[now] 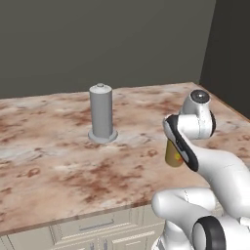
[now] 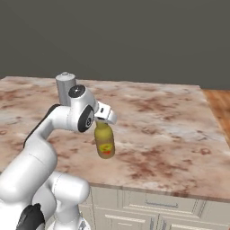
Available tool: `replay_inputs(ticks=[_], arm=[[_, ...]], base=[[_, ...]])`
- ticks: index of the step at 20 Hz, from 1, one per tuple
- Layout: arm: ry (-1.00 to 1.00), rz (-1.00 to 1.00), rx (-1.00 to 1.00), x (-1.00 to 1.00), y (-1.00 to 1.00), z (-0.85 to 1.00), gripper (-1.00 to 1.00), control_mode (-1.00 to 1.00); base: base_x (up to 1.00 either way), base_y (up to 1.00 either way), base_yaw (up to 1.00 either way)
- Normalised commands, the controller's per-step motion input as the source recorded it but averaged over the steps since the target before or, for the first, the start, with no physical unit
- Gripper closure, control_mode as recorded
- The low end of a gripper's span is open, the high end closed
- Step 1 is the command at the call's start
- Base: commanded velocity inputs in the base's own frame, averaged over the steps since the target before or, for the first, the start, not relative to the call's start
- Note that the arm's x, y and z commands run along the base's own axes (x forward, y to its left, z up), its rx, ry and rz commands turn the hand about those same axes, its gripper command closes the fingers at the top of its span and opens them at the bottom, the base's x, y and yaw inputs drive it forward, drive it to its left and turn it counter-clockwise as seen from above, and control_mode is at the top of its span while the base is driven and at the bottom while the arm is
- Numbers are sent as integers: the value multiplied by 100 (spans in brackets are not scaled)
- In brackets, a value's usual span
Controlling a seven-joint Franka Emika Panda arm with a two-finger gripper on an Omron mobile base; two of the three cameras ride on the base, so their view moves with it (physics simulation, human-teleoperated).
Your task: Move the drinks to the dining counter.
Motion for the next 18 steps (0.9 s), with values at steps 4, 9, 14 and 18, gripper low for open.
replay_inputs(ticks=[4,9,14,18], arm=[[1,-1,0,7,0,-22,100,-100],[0,-1,0,4,0,-25,100,-100],[0,0,0,3,0,-31,100,-100],[0,0,0,0,0,-44,100,-100]], base=[[0,0,0],[0,0,0],[0,0,0],[0,0,0]])
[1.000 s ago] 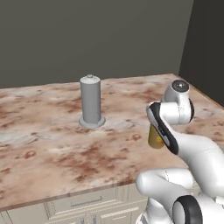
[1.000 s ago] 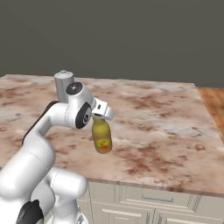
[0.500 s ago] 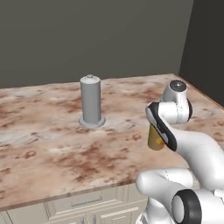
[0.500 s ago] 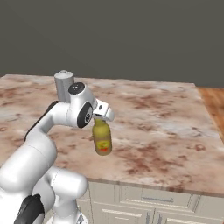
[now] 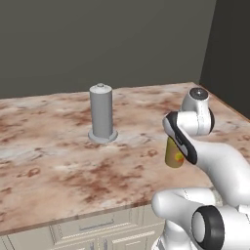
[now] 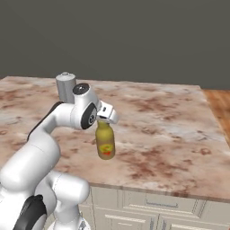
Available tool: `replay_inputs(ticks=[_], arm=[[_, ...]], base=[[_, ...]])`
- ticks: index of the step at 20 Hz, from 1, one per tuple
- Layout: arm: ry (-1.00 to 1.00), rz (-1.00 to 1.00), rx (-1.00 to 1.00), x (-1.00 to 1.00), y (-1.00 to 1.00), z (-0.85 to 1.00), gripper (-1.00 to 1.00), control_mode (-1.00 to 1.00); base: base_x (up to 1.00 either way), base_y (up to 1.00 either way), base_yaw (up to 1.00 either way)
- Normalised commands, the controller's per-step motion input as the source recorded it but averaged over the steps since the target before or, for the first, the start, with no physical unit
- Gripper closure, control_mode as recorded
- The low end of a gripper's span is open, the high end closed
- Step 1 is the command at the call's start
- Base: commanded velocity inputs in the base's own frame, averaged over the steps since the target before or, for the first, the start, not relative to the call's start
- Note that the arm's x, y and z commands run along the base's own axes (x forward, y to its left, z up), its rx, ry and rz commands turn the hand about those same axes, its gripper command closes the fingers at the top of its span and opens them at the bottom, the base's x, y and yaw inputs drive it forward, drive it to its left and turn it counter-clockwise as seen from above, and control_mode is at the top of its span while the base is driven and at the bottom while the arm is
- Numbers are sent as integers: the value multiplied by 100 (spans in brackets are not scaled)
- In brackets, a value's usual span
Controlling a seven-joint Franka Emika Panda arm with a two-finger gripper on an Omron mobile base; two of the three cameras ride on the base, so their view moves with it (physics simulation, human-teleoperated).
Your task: Move the drinks to the dining counter.
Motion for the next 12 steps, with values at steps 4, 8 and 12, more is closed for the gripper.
replay_inputs(ticks=[4,8,12], arm=[[4,0,0,0,2,-58,100,-100],[5,-2,0,4,7,-53,-100,-100],[0,-2,0,0,0,-20,-100,-100]], base=[[0,0,0],[0,0,0],[0,0,0]])
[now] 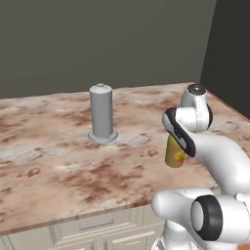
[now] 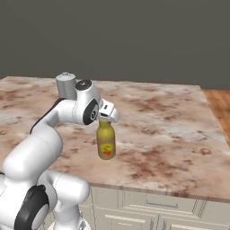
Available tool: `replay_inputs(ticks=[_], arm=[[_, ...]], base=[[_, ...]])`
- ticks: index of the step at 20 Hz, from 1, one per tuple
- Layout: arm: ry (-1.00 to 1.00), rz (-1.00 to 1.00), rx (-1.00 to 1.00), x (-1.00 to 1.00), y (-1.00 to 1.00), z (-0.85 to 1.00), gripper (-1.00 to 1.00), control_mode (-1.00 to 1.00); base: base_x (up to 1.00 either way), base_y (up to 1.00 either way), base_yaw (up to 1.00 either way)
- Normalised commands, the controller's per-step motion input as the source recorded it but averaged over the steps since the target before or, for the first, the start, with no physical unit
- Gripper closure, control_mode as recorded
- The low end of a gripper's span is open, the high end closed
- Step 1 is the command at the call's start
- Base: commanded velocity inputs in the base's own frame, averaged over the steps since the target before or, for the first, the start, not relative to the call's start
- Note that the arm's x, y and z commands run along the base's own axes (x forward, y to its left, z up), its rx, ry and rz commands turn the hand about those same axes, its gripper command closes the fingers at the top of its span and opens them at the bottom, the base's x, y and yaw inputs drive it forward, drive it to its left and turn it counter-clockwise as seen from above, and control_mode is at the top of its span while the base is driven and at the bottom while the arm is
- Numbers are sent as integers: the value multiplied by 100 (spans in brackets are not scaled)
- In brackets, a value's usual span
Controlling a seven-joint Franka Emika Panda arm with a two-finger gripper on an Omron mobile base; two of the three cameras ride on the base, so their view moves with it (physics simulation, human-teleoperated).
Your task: Move the drinks to the dining counter.
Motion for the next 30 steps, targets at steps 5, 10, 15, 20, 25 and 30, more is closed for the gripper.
replay_inputs(ticks=[5,10,15,20,25,30], arm=[[0,-1,0,0,0,-8,-100,-100],[0,0,0,0,0,0,-100,-100],[0,-1,0,0,0,6,-100,-100],[0,-5,0,-12,0,54,-100,-100],[0,-4,0,-27,0,90,-100,-100],[0,0,4,-72,-4,65,-100,-100]], base=[[0,0,0],[0,0,0],[0,0,0],[0,0,0],[0,0,0],[0,0,0]])
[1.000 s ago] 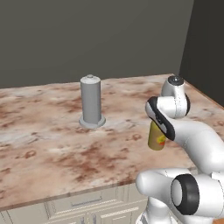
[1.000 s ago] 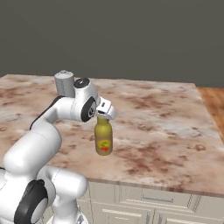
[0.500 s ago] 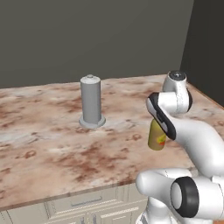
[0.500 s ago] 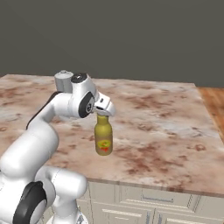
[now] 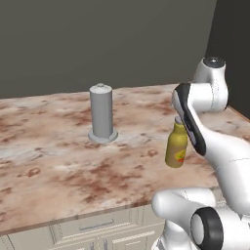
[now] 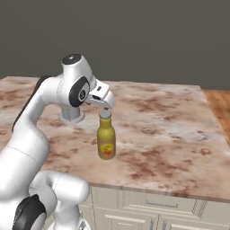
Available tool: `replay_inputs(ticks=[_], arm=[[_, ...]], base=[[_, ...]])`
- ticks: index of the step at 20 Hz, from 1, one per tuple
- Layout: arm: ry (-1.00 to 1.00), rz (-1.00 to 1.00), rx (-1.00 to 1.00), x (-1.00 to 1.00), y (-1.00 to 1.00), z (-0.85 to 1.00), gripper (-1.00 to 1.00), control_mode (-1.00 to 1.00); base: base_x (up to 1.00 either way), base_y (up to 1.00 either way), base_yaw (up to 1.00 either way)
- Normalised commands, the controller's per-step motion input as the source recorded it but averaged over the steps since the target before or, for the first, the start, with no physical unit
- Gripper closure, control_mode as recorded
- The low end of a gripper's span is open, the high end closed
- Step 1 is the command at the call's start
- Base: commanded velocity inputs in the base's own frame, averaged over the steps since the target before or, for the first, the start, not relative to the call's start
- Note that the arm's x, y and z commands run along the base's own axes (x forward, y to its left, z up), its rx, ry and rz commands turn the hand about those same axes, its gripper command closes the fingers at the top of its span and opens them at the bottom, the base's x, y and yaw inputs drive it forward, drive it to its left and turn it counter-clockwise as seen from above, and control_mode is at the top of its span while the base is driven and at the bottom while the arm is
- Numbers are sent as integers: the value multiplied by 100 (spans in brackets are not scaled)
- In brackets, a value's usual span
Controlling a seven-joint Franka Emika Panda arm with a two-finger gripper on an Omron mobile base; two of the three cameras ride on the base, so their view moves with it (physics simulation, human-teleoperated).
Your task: Move the drinks to the dining counter.
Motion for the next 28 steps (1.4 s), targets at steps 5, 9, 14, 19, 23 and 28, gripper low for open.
replay_inputs(ticks=[5,9,14,19,23,28], arm=[[0,3,5,-86,0,26,-100,-100],[0,1,1,-64,12,2,-100,-100],[-12,0,0,-53,25,2,-100,-100],[-9,0,0,-50,9,13,-100,-100],[0,0,0,-52,1,2,-100,-100],[-4,0,0,-39,0,0,-100,-100]], base=[[0,0,0],[0,0,0],[0,0,0],[0,0,0],[0,0,0],[0,0,0]])
